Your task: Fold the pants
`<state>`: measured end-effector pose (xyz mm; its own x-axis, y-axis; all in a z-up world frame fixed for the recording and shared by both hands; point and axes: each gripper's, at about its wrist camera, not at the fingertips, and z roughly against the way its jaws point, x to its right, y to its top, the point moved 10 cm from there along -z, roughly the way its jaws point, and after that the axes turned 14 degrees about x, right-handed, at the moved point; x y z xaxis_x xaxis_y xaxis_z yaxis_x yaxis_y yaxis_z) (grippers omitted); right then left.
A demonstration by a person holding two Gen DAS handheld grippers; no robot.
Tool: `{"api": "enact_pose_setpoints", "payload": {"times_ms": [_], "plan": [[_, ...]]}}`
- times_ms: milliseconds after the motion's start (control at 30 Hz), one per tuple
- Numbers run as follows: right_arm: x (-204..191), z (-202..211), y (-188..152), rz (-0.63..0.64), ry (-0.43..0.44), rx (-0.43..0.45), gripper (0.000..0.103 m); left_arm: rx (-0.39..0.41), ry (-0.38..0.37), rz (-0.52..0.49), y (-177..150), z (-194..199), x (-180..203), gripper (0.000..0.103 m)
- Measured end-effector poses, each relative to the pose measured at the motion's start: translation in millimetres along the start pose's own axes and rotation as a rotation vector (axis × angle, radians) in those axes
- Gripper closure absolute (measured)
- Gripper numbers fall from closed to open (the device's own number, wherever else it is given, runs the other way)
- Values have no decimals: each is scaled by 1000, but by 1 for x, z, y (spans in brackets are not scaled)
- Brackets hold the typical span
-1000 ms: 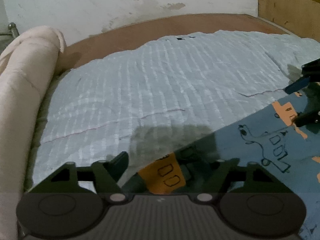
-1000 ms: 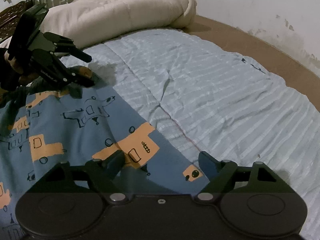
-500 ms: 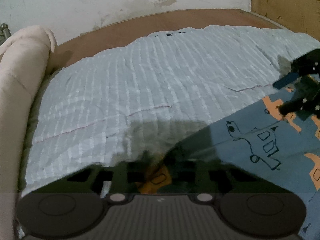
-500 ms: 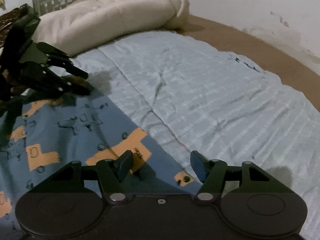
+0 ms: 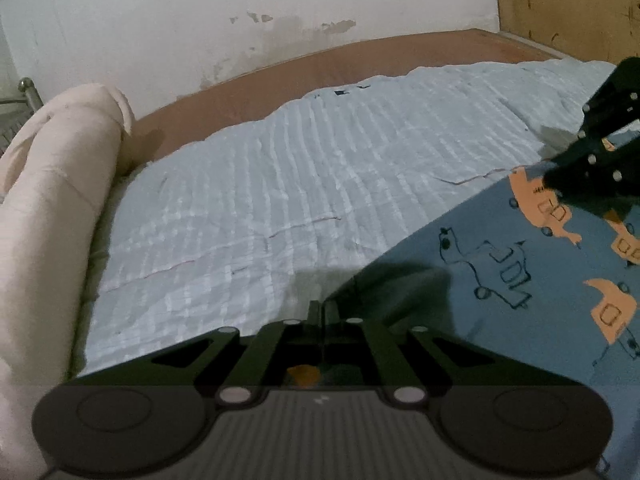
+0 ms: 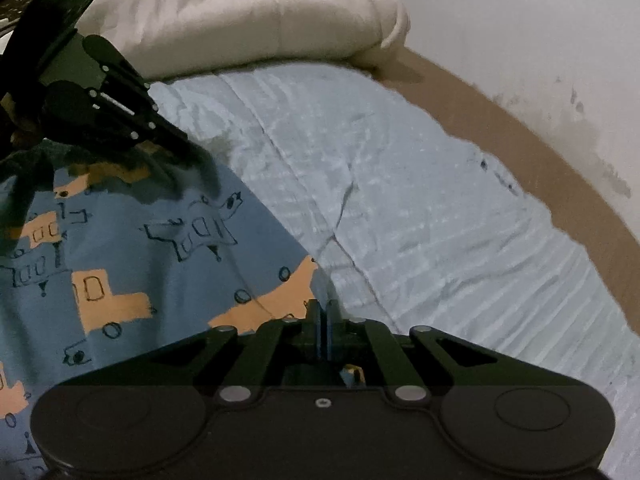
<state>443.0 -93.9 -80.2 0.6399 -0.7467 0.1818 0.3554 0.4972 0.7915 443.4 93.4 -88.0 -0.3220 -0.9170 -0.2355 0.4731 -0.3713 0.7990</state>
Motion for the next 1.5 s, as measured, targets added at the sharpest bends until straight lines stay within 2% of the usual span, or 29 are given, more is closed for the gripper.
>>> {"api": "enact_pose_setpoints", "payload": {"times_ms": [433,533,633,767,867,933,967,1067,1100,1133,1200,1233,1267,1300,1367,1500], "plan": [[-1,9,10,23,-27,24,103,38,30,28,11,7,-7,103],[1,11,13,31,-44,34,103,82,74,24,25,5,-14,103],[10,8,20,48,-105,43,103,112,166,49,43,-8,-29,103],[23,-10,41,77,-219,63,103,61,242,115,45,-35,-49,103],[27,-32,44,52,-222,44,103,-4,261,197,28,-52,-62,103],[27,-49,39,47,-214,16,103,-35,304,234,17,-58,-76,103],[27,-58,33,55,-218,-7,103,-47,295,264,13,-59,-83,102],[27,-77,19,60,-220,-56,102,-28,255,360,5,-47,-101,86],[28,-81,16,48,-211,-60,102,-14,240,372,5,-40,-108,76],[29,-83,15,35,-203,-57,101,-2,224,375,5,-34,-113,61],[33,-84,15,8,-179,-45,94,38,200,355,7,-18,-123,40],[35,-82,16,-9,-165,-33,84,53,189,338,8,-13,-126,33],[36,-80,18,-30,-149,-23,72,60,172,318,8,-7,-127,32],[37,-77,20,-55,-131,-11,66,60,153,306,7,-5,-127,29],[37,-71,25,-104,-78,19,42,49,104,291,5,-6,-121,26],[33,-71,27,-110,-34,15,35,9,47,215,-4,-18,-95,25]]}}
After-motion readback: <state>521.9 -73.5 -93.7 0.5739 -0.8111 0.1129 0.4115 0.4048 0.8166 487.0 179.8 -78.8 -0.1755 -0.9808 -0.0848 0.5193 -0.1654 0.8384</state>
